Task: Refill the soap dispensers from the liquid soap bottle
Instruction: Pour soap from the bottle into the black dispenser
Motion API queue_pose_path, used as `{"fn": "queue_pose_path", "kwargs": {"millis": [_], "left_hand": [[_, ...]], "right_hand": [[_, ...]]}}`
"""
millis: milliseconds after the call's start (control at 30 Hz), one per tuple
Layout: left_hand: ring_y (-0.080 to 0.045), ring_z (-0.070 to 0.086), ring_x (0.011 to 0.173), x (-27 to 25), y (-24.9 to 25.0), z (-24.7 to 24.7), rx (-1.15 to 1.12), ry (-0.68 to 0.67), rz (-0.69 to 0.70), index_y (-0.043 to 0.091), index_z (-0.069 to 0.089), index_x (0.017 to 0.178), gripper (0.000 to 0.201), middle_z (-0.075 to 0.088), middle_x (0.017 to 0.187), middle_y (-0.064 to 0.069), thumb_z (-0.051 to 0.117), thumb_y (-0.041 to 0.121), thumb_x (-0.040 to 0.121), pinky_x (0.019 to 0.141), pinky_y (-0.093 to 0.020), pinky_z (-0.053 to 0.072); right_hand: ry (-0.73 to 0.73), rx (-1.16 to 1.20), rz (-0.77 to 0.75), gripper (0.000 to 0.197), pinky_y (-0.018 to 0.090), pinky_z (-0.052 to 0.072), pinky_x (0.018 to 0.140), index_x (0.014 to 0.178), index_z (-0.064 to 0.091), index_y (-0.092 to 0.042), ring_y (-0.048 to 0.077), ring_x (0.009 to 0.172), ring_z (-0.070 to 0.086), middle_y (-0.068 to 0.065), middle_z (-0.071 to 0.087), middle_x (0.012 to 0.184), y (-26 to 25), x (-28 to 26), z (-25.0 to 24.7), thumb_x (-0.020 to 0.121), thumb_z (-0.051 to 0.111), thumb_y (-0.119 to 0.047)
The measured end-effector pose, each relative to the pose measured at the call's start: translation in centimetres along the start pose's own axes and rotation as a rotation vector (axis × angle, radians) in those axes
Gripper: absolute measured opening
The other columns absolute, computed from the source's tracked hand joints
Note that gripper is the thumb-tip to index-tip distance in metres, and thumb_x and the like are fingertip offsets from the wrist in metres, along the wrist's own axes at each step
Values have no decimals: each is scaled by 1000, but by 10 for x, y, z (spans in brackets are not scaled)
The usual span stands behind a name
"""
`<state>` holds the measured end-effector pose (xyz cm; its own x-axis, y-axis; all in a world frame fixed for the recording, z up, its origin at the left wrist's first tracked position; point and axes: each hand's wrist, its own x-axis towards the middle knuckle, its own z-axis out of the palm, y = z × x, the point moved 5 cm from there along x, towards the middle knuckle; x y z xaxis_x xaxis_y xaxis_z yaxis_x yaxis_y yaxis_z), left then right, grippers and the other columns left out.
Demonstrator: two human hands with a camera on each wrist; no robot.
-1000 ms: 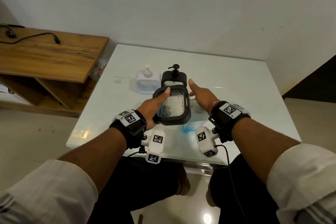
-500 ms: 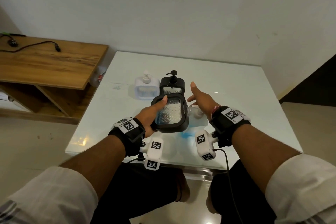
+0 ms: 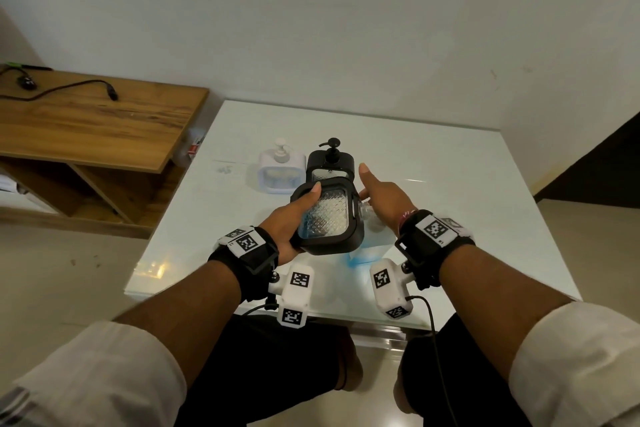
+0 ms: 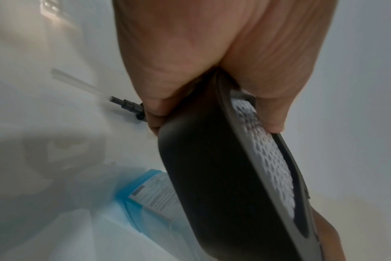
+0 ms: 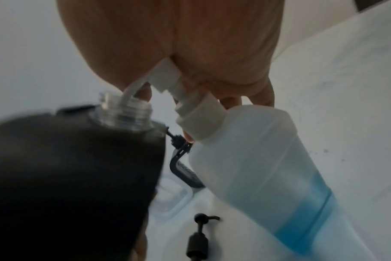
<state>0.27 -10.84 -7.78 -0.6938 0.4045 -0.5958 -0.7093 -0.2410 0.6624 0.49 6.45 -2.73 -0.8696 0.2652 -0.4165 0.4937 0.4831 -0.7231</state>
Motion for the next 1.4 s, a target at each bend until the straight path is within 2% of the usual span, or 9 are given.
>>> {"fn": "queue_pose_path", "kwargs": {"millis": [167, 367, 500, 700, 900, 1033, 1167, 1300, 1400], "left_hand": [[-27, 72, 110, -2, 0, -2, -51, -4, 7, 13, 64, 135, 54, 73, 125, -12, 66, 45, 92, 85, -39, 60], [-23, 77, 92, -5, 1, 3, -47, -15, -2, 15, 67, 128, 43, 76, 116, -10, 62, 44, 97, 69, -33, 63], [-26, 74, 102, -4, 3, 3, -12, 1, 4, 17, 65, 135, 53, 74, 122, -10, 64, 49, 94, 77, -36, 61], [-26, 74, 101, -6, 3, 6, -11, 5, 8, 17, 65, 133, 49, 75, 121, -10, 63, 49, 96, 77, -36, 60], [-27, 72, 107, -4, 5, 4, -18, 22, 33, 16, 65, 133, 51, 75, 121, -10, 66, 48, 93, 79, -37, 60], [-28, 71, 111, -1, 5, 1, -29, 30, 45, 16, 66, 132, 52, 75, 120, -10, 67, 48, 91, 83, -38, 59], [-30, 71, 112, 1, 6, 0, -33, 26, 47, 14, 66, 131, 52, 75, 120, -11, 68, 47, 92, 90, -42, 58], [-30, 71, 114, 3, 6, 0, -23, 20, 41, 14, 66, 131, 51, 75, 120, -12, 67, 47, 92, 98, -45, 55], [-30, 70, 115, 6, 6, 0, -18, 14, 39, 14, 66, 132, 52, 75, 121, -11, 67, 48, 92, 102, -47, 54]], "right_hand": [[46, -124, -59, 72, 34, 38, 81, 104, 68, 4, 30, 95, 58, 22, 67, 109, -4, 2, 5, 100, 29, -56], [-68, 14, -67, 71, 34, 34, 96, 119, 67, -8, 25, 110, 54, 14, 60, 128, -9, 0, 9, 96, 30, -65], [-107, 64, -59, 75, 36, 34, 100, 125, 63, -9, 26, 117, 53, 13, 58, 132, -12, -1, 7, 94, 27, -68], [-54, 195, -17, 73, 35, 30, 82, 113, 65, -2, 27, 103, 56, 17, 64, 113, -15, -4, -5, 99, 24, -61], [89, 234, 13, 65, 42, 43, 97, 113, 61, 2, 30, 96, 61, 17, 67, 90, -14, 8, -12, 103, 23, -49], [138, 247, 27, 59, 45, 50, 97, 114, 61, 3, 28, 90, 60, 22, 67, 108, -17, 14, -12, 103, 28, -45], [127, 358, 38, 45, 49, 44, 100, 121, 50, 4, 39, 101, 62, 24, 69, 98, -23, 17, -10, 105, 21, -26], [154, 261, 54, 52, 45, 43, 101, 105, 56, 0, 31, 88, 60, 11, 64, 73, -20, 25, -14, 105, 21, -38], [140, 232, 56, 56, 40, 43, 98, 113, 56, 3, 28, 85, 59, 16, 67, 82, -18, 29, -13, 105, 20, -38]]}}
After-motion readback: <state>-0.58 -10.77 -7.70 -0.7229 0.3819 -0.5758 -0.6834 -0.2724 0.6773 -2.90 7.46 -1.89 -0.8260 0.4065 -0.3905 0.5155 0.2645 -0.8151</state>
